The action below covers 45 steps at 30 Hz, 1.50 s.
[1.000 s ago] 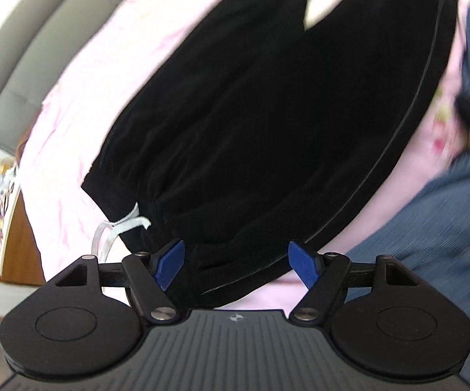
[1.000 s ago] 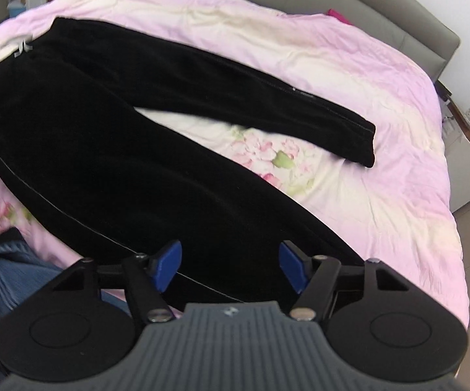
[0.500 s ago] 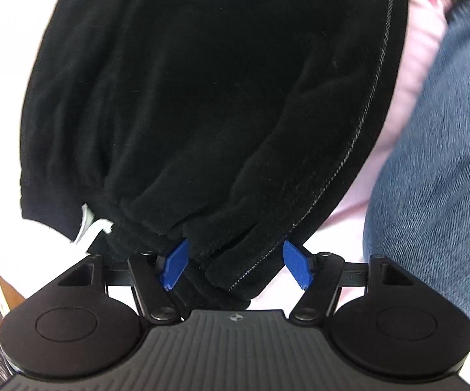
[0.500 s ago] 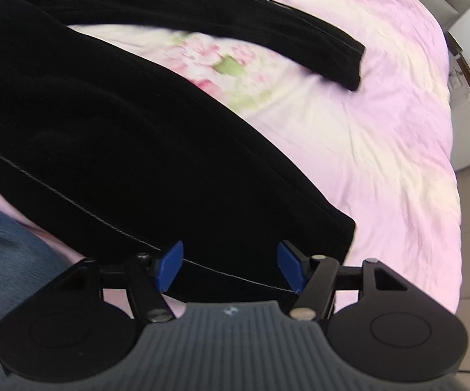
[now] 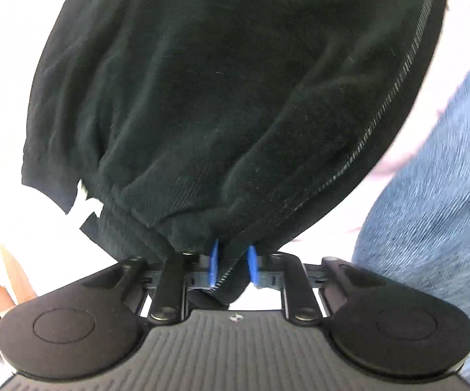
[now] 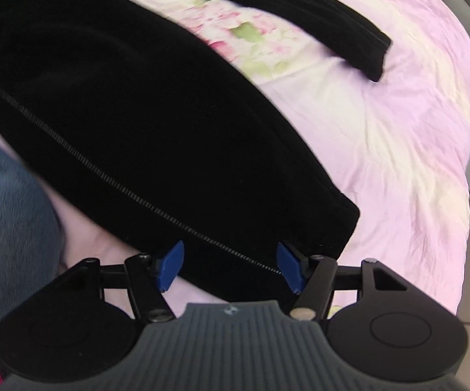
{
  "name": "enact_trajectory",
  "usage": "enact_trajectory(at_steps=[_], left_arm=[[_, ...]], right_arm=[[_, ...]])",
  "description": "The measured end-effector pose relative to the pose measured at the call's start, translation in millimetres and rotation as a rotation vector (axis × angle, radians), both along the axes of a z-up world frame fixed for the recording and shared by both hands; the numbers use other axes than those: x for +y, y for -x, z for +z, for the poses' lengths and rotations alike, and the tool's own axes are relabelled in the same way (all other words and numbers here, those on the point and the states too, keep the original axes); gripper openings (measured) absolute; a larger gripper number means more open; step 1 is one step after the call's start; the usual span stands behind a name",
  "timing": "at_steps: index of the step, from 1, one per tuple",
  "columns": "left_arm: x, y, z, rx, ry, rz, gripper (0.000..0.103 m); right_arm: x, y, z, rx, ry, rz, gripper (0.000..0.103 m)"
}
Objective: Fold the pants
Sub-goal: 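Close the left tool on the waistband while the right tool grips the leg edge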
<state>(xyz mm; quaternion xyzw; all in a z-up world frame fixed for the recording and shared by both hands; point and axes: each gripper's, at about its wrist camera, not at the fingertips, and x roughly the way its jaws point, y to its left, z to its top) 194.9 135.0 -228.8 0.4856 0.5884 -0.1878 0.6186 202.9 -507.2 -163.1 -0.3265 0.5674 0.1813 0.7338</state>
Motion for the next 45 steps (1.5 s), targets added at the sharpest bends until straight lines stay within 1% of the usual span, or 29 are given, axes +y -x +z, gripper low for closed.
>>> enact_trajectory(at_steps=[4, 8, 9, 10, 12, 13, 14, 15, 16, 18, 21, 23, 25, 28, 30, 32, 34, 38, 39, 41, 43, 45], left_arm=[[8.3, 7.1, 21.2, -0.139, 0.064, 0.128, 0.015], [8.6, 7.1, 52.1, -0.286, 0.16, 0.299, 0.015], [11.2, 5.1, 58.2, -0.315, 0.18, 0.336, 0.015], [3.2, 6.7, 67.1, -0.341, 0.192, 0.364, 0.015], [1.1, 6.8, 77.5, -0.383, 0.208, 0.398, 0.015], [1.4, 6.7, 80.9, -0.398, 0.212, 0.406, 0.015], [-7.2, 15.1, 88.5, -0.412, 0.215, 0.418, 0.015], [-7.1, 15.7, 92.4, -0.425, 0.222, 0.433, 0.015], [-6.1, 16.5, 96.9, -0.437, 0.236, 0.453, 0.015], [-4.8, 17.1, 105.4, -0.459, 0.276, 0.507, 0.014], [-3.2, 16.7, 123.2, -0.507, 0.34, 0.591, 0.014], [-5.6, 16.0, 134.2, -0.546, 0.348, 0.613, 0.012], [-5.0, 6.4, 143.3, -0.585, 0.34, 0.618, 0.011], [-5.7, -12.9, 159.6, -0.635, 0.338, 0.637, 0.011], [-5.5, -32.0, 166.9, -0.659, 0.327, 0.648, 0.011], [-5.7, -54.3, 170.5, -0.678, 0.304, 0.649, 0.01], [-2.9, -80.6, 169.3, -0.685, 0.288, 0.66, 0.01], [2.9, -133.0, 159.6, -0.674, 0.257, 0.68, 0.01], [5.9, -147.7, 154.5, -0.671, 0.246, 0.686, 0.01], [10.5, -169.9, 144.1, -0.658, 0.24, 0.716, 0.011], [12.0, -191.2, 131.8, -0.627, 0.238, 0.752, 0.011], [8.8, -205.3, 118.3, -0.602, 0.217, 0.763, 0.011]], right_arm=[[11.8, 17.7, -10.0, 0.04, 0.041, 0.133, 0.059], [22.7, 28.8, -24.0, 0.061, 0.095, 0.241, 0.059], [25.5, 29.3, -26.7, 0.067, 0.104, 0.262, 0.056], [28.7, 28.1, -30.1, 0.072, 0.112, 0.278, 0.053], [34.5, 25.2, -34.8, 0.087, 0.114, 0.28, 0.044], [36.7, 25.1, -35.9, 0.087, 0.115, 0.277, 0.03], [38.6, 25.8, -35.7, 0.085, 0.115, 0.273, 0.011], [39.6, 26.9, -33.7, 0.082, 0.113, 0.264, 0.006], [39.7, 28.8, -29.7, 0.071, 0.105, 0.25, 0.003], [36.6, 33.2, -16.0, 0.025, 0.079, 0.216, 0.001], [23.5, 30.0, 16.9, -0.08, 0.004, 0.124, 0.0], [22.2, 19.4, 40.9, -0.165, -0.022, 0.074, 0.0], [24.5, 7.7, 62.0, -0.241, -0.021, 0.045, 0.0], [32.5, -21.4, 87.5, -0.327, -0.016, 0.006, 0.0], [37.6, -47.3, 99.4, -0.371, -0.017, -0.026, 0.0], [45.9, -74.8, 106.3, -0.398, -0.009, -0.057, 0.0], [53.7, -104.6, 107.2, -0.412, 0.001, -0.082, 0.0], [63.2, -177.0, 92.1, -0.422, 0.03, -0.105, 0.0], [63.2, -203.7, 83.1, -0.421, 0.033, -0.112, 0.0], [72.0, -241.3, 71.7, -0.407, 0.035, -0.121, 0.0], [81.2, -272.1, 53.7, -0.389, 0.06, -0.114, 0.0], [90.2, -297.9, 33.0, -0.369, 0.088, -0.108, 0.0]])
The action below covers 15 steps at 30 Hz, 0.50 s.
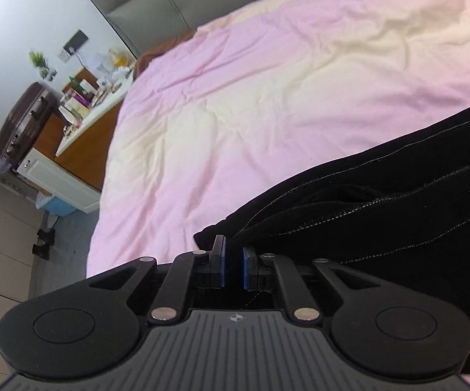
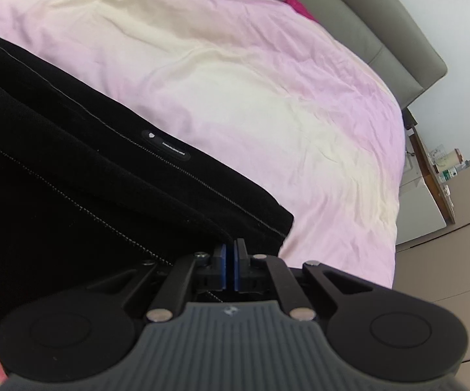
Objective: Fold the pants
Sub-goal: 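Close the left tool on the waistband while the right tool grips the leg edge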
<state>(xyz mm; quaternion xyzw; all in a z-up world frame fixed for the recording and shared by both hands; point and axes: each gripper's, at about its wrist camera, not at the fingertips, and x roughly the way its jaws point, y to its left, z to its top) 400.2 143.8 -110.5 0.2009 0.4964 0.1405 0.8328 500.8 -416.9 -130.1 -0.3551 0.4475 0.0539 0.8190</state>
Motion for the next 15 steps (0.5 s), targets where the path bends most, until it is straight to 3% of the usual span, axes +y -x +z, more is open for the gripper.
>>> enact_trajectory(at_steps=[5, 10, 13, 15], left_arm=[[1.6, -5.4, -3.3, 0.014, 0.021, -0.017, 0.011], [7.1, 11.0, 25.6, -0.064, 0.056, -0.023, 0.011], [9.3, -12.9, 35.3, -0.088, 0.065, 0.005, 0.011], [10.0, -35.7, 26.8, -0.073, 0.063, 0.02, 0.011]], right_arm=[[9.2, -34.4, -28.8, 0.049, 0.03, 0.012, 0.0], [-1.3, -24.9, -1.3, 0.05, -0.02, 0.021, 0.0], [-2.4, -39.4, 12.8, 0.044, -0.044, 0.005, 0.0], [0.3, -59.4, 10.2, 0.043, -0.071, -0.023, 0.0]])
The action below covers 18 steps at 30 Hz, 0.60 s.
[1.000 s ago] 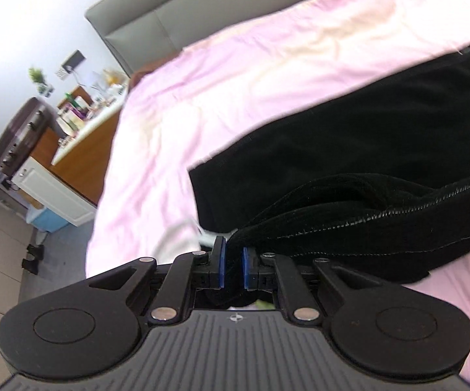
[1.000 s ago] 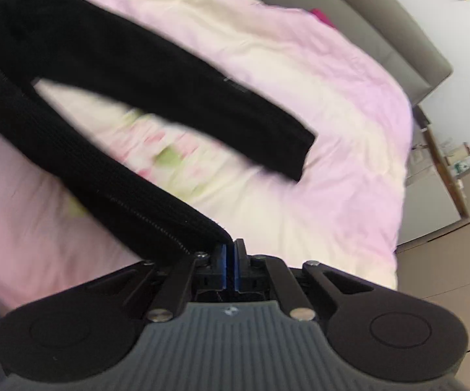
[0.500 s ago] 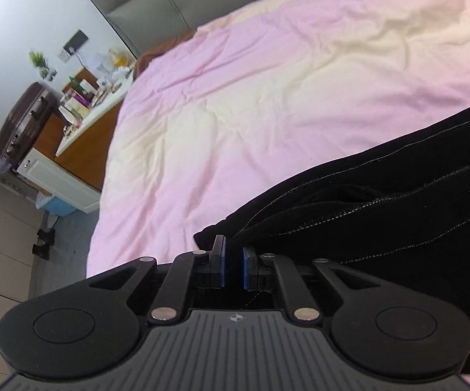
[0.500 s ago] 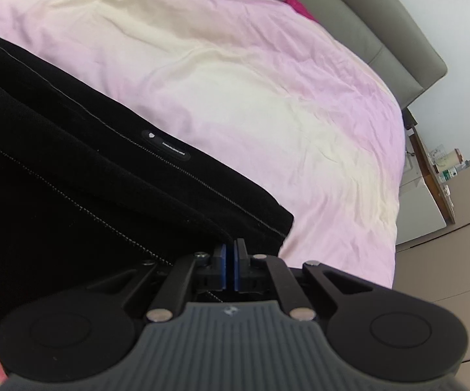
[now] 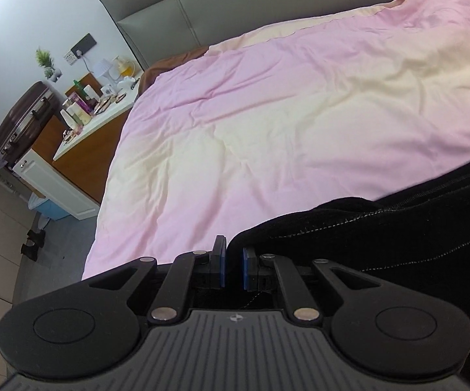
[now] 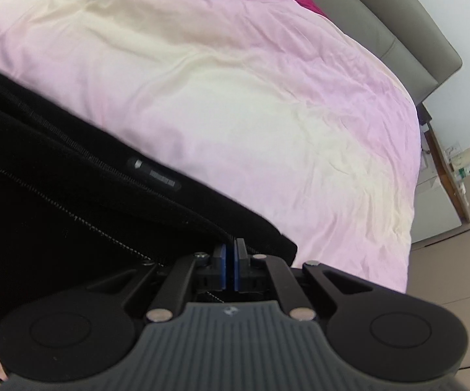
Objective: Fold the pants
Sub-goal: 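Close the left tool on the waistband while the right tool grips the leg edge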
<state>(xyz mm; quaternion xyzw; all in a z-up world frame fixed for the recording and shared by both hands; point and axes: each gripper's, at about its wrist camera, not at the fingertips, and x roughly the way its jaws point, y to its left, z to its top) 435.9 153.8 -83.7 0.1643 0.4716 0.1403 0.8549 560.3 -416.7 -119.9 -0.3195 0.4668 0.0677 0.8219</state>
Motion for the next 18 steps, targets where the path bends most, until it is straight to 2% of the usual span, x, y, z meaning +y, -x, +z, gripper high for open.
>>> enact_trajectory(at_steps=[4, 7, 11, 16, 18], left_arm=[[0.2, -34.1, -45.5, 0.075, -0.034, 0.004, 0.011], [6.7, -43.9, -67.7, 0.1, -0.046, 0.054, 0.011], [12.0, -52.1, -79.8, 0.105, -0.051, 0.074, 0.011], [12.4, -62.7, -91.2, 0.072, -0.015, 0.125, 0.012], [9.5, -61.6, -94.8, 0.078, -0.026, 0.109, 0.014]], right_arm=[[11.2, -38.0, -39.3, 0.039, -0.001, -0.051, 0.0], [23.0, -47.4, -62.3, 0.019, 0.026, -0.069, 0.0], [35.2, -55.4, -67.0, -0.018, 0.042, -0.047, 0.0], [39.3, -72.7, -86.6, 0.023, 0.073, -0.081, 0.0], [42.9, -74.8, -97.2, 0.029, 0.1, -0.09, 0.0]])
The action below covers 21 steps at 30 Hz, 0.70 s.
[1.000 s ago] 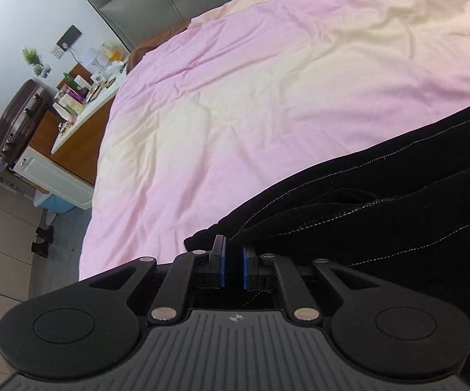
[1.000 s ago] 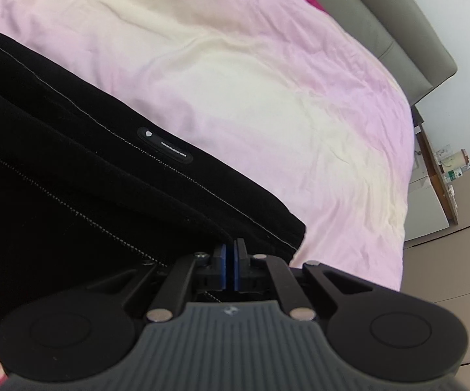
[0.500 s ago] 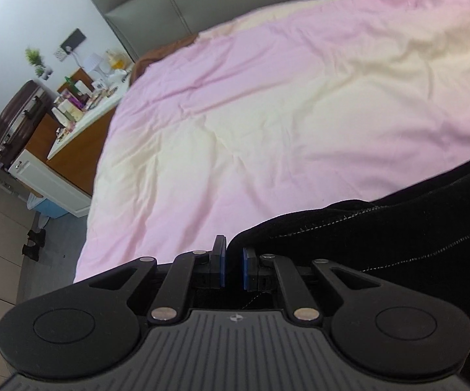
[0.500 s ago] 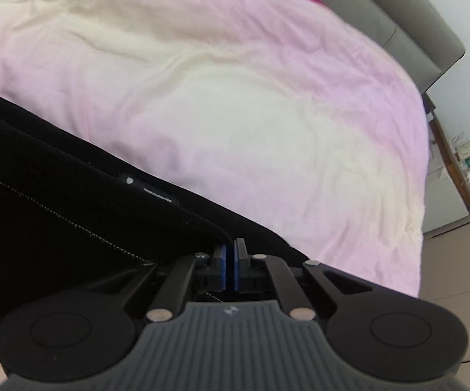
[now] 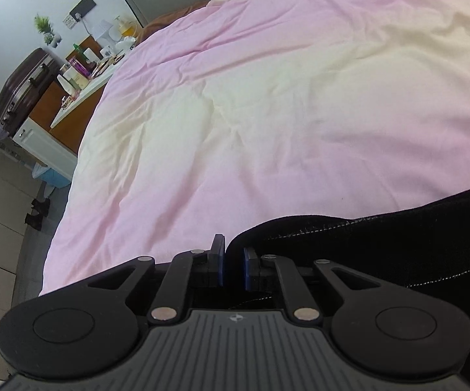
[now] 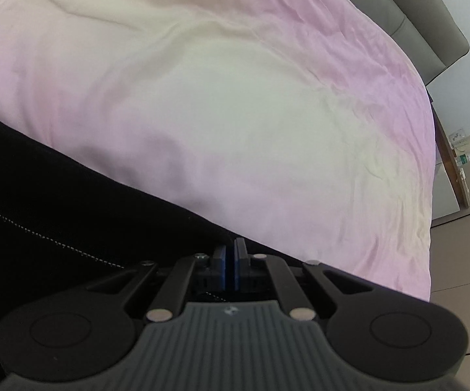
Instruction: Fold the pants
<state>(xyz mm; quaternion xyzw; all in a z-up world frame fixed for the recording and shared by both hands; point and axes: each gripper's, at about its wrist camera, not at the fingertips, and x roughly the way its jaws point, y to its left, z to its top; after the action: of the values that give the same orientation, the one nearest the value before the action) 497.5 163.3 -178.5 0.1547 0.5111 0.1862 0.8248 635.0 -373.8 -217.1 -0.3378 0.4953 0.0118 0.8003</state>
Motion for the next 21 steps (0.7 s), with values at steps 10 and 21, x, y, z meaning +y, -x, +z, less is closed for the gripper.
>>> enact_trajectory(at_steps=[10, 21], left_arm=[[28.3, 24.9, 70.3, -0.199, 0.202, 0.059, 0.084], [70.9, 156.9, 106.1, -0.294, 0.392, 0.218, 0.084]], right_arm=[[-24.4, 12.3, 39.3, -0.086, -0.155, -0.134, 0.058], [-45.1, 126.3, 61.4, -0.086, -0.508, -0.291, 0.059]])
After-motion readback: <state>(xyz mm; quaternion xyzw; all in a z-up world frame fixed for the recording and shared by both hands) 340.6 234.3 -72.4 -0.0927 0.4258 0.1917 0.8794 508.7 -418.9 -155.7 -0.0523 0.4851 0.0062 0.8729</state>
